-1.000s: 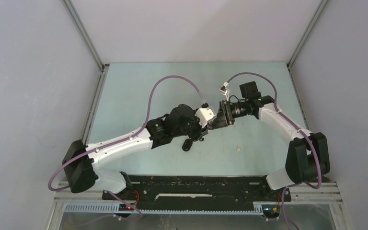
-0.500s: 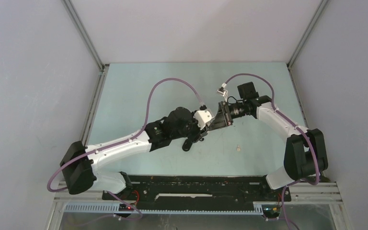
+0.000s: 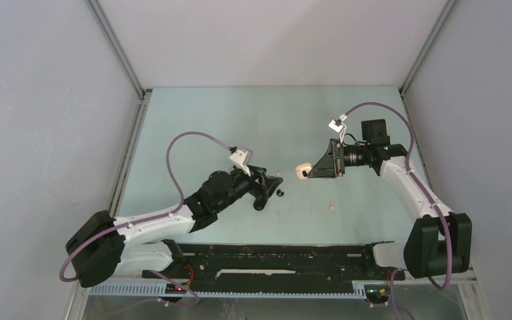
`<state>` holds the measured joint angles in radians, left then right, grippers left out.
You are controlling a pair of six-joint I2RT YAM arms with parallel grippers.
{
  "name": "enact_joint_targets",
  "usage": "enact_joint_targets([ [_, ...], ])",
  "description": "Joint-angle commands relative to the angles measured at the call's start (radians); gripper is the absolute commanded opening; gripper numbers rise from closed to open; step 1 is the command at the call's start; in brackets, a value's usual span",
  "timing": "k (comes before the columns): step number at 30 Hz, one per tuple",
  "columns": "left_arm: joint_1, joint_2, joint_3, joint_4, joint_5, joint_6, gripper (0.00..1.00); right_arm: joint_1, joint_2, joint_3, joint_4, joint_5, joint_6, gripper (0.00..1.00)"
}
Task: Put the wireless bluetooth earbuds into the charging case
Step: Open the charging case.
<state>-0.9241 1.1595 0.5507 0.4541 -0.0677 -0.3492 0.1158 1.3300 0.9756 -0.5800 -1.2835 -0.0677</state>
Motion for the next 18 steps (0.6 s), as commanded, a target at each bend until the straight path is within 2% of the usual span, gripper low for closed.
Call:
enact_joint_targets([
  [1,0.041,0.013,-0.127,0.549,0.01,-0.36,0.77,-0.001,-0.073,-0.048,0.104,-0.078,-0.012,0.21],
  [4,0.094,0.13,-0.168,0.781,0.11,-0.562,0.74,-0.002,-0.091,-0.067,0.141,-0.097,0.015,0.21],
  [6,0.119,0.258,-0.19,1.02,0.172,-0.68,0.73,-0.002,-0.09,-0.068,0.139,-0.112,0.016,0.21],
  [7,0.13,0.331,-0.187,1.084,0.193,-0.741,0.71,-0.001,-0.089,-0.068,0.136,-0.115,0.016,0.21],
  [13,0.104,0.431,-0.071,1.088,0.325,-0.742,0.67,-0.003,-0.085,-0.067,0.129,-0.111,0.014,0.21],
  [18,0.097,0.505,-0.005,1.088,0.354,-0.785,0.62,-0.002,-0.082,-0.068,0.133,-0.115,0.019,0.21],
])
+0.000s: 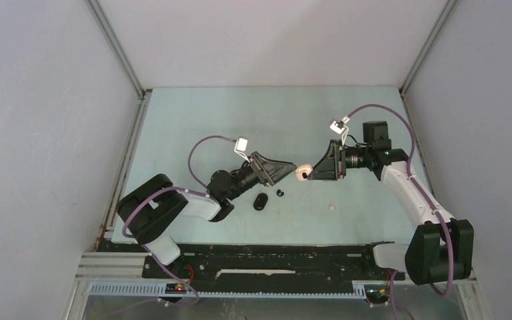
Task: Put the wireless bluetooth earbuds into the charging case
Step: Open the charging case.
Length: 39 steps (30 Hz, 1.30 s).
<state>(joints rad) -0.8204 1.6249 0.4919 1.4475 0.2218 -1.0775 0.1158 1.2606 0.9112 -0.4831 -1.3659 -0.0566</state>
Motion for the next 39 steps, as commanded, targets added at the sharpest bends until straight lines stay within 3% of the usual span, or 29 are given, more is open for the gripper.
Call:
enact_joint_targets([
  [1,-0.012,0.047,0.06,0.094,0.064,-0.059,0.62,-0.002,-0.011,-0.003,0.037,-0.029,0.009,0.21],
  [15,-0.041,0.11,0.104,0.094,0.119,-0.085,0.46,-0.001,0.012,-0.003,0.077,-0.03,0.047,0.22],
  [20,-0.056,0.113,0.127,0.094,0.169,-0.048,0.32,0.002,0.014,-0.01,0.078,-0.016,0.043,0.26],
  [26,-0.071,0.107,0.128,0.094,0.23,0.051,0.11,-0.001,0.0,-0.018,0.062,0.007,0.016,0.47],
  [29,-0.072,0.083,0.089,0.093,0.236,0.118,0.05,-0.021,-0.052,0.006,-0.039,0.03,-0.121,0.58],
  [32,-0.07,0.057,0.047,0.089,0.247,0.187,0.0,-0.023,-0.101,0.079,-0.24,0.128,-0.376,0.66],
  [39,-0.072,-0.002,-0.018,0.023,0.326,0.352,0.0,0.031,-0.094,0.255,-0.616,0.287,-0.746,0.64],
])
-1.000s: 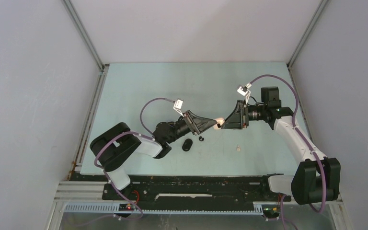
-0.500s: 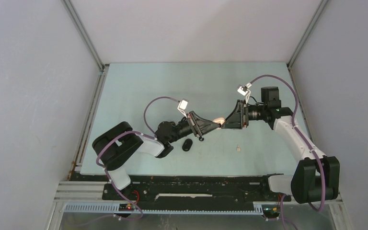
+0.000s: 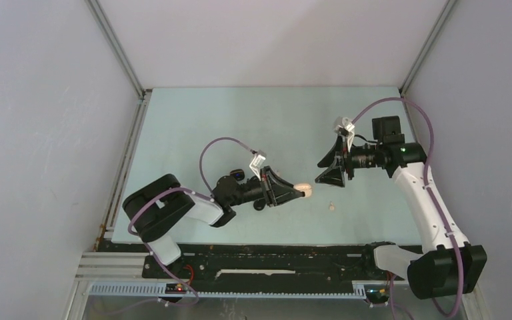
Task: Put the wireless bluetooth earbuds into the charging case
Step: Open the charging case.
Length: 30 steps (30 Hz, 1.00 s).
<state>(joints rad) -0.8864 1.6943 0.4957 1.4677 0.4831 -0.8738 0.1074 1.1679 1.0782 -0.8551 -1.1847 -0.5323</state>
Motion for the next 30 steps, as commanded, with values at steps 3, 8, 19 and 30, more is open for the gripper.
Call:
enact_joint_targets([
  [3,-0.017,-0.13,-0.035,-0.122,0.061,0.273,0.0,0.089,0.018,0.101,-0.265,0.161,-0.273,0.6],
  [8,-0.038,-0.228,-0.04,-0.311,0.028,0.471,0.0,0.198,0.055,0.102,-0.286,0.205,-0.293,0.58],
  [19,-0.068,-0.292,-0.009,-0.512,0.025,0.61,0.0,0.303,0.104,0.101,-0.191,0.235,-0.232,0.56],
  [30,-0.071,-0.325,-0.023,-0.496,0.033,0.634,0.0,0.405,0.159,0.085,-0.138,0.302,-0.183,0.54],
])
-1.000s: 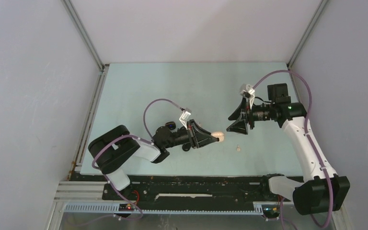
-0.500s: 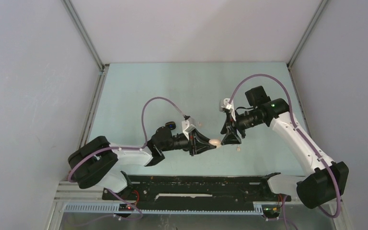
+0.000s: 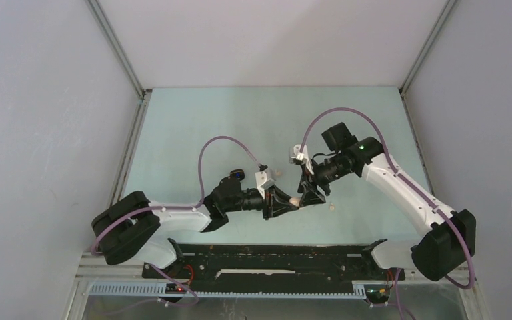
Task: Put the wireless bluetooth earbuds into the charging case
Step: Open the charging case.
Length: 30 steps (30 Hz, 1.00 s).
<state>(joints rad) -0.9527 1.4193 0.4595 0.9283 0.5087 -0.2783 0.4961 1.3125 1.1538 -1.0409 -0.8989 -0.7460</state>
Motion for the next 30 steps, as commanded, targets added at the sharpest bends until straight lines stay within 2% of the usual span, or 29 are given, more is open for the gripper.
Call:
enact_joint_targets([
  [1,-0.004,-0.056,0.007,0.054,0.006,0.036,0.0,0.021,0.021,0.01,0.05,0.018,0.036,0.54],
  [4,-0.006,-0.068,-0.007,0.075,-0.004,0.038,0.0,0.038,0.041,0.01,0.061,0.023,0.054,0.5],
  [9,-0.006,-0.08,-0.025,0.085,-0.019,0.044,0.0,0.053,0.053,0.01,0.072,0.026,0.066,0.34],
  [11,-0.006,-0.08,-0.03,0.087,-0.031,0.05,0.08,0.054,0.049,0.01,0.074,0.029,0.065,0.27],
  [13,-0.007,-0.08,-0.04,0.088,-0.045,0.055,0.21,0.054,0.04,0.012,0.072,0.035,0.064,0.23],
  [14,-0.008,-0.081,-0.048,0.089,-0.051,0.058,0.28,0.053,0.035,0.016,0.066,0.037,0.06,0.22],
  [16,-0.009,-0.078,-0.058,0.092,-0.063,0.067,0.33,0.053,0.024,0.029,0.048,0.033,0.049,0.2],
  [24,-0.008,-0.009,-0.099,0.235,-0.014,0.034,0.4,0.054,-0.016,0.037,0.026,0.007,0.039,0.17],
  [30,-0.008,0.025,-0.09,0.285,0.018,-0.005,0.41,0.058,-0.01,0.038,0.024,0.008,0.037,0.18],
])
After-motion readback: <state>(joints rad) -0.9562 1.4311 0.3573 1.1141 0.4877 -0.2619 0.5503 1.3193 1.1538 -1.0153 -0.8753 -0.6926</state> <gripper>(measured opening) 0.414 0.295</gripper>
